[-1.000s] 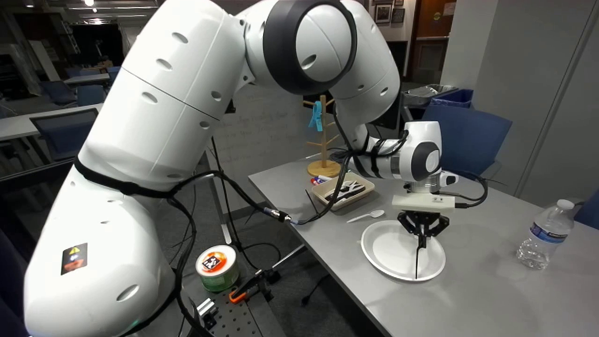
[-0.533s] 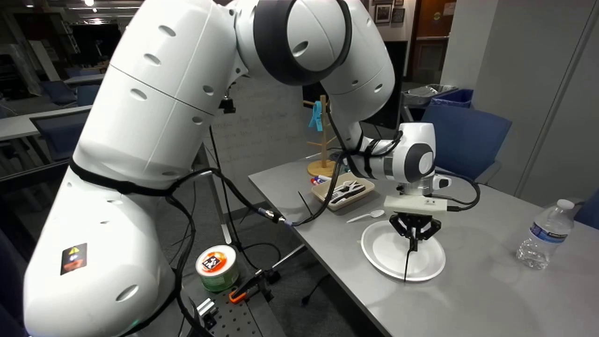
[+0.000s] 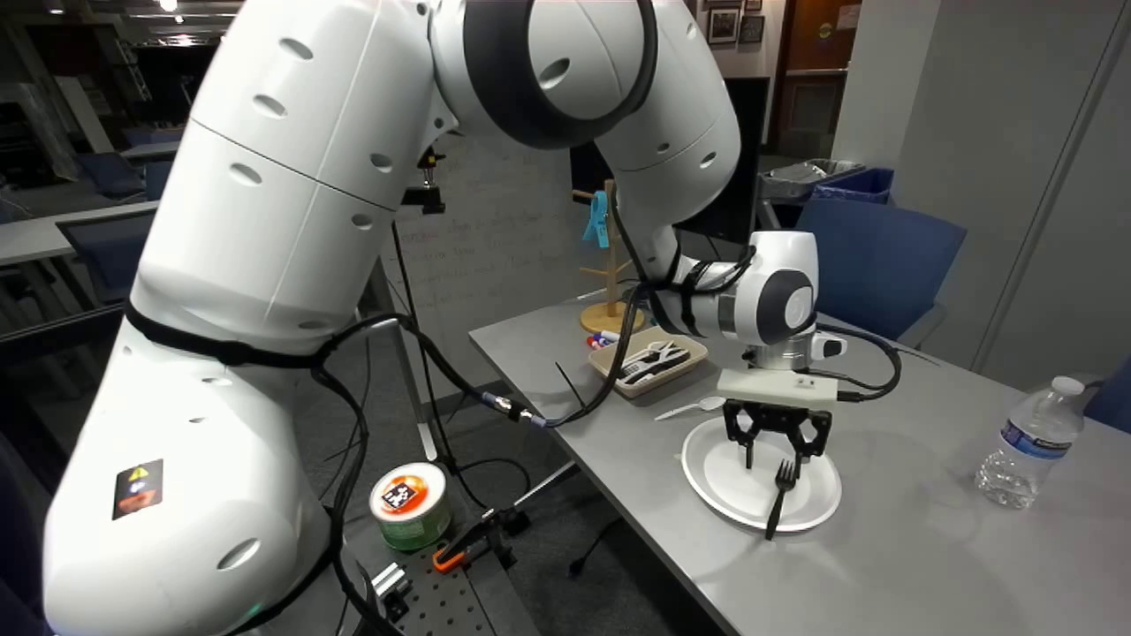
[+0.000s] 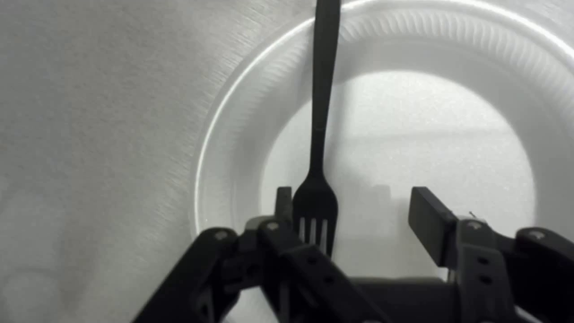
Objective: Put the fork and the spoon on the plate
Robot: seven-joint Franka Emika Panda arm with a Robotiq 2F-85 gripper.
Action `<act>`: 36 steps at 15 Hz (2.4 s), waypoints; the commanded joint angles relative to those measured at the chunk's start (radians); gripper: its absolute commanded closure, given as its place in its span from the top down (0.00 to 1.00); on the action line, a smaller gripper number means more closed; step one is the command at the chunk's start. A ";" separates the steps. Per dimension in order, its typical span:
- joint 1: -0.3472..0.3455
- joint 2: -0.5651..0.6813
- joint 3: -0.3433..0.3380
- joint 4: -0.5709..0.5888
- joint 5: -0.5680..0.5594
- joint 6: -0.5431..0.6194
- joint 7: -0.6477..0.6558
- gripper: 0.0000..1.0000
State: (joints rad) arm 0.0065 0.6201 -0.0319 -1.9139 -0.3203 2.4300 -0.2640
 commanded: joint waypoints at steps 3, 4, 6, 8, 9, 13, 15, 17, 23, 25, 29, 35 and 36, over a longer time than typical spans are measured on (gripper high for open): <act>-0.008 -0.037 0.025 -0.012 0.018 -0.061 -0.022 1.00; -0.006 -0.036 0.027 -0.008 0.017 -0.069 -0.023 1.00; -0.001 -0.033 0.033 0.003 0.014 -0.085 -0.025 1.00; 0.009 -0.028 0.040 0.015 0.009 -0.099 -0.022 1.00; 0.013 -0.026 0.044 0.021 0.007 -0.104 -0.022 1.00; 0.031 -0.009 0.064 0.061 0.002 -0.112 -0.029 1.00; 0.039 0.006 0.073 0.089 0.002 -0.117 -0.039 1.00; 0.048 0.023 0.082 0.116 0.001 -0.124 -0.051 1.00; 0.071 0.097 0.112 0.201 0.002 -0.139 -0.100 1.00; 0.080 0.123 0.120 0.229 0.001 -0.146 -0.118 1.00; 0.104 0.166 0.129 0.283 -0.008 -0.176 -0.143 1.00; 0.153 0.194 0.121 0.350 -0.040 -0.254 -0.143 1.00; 0.157 0.195 0.120 0.354 -0.044 -0.247 -0.139 1.00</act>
State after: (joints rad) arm 0.1428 0.7850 0.0950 -1.6238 -0.3428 2.2203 -0.3924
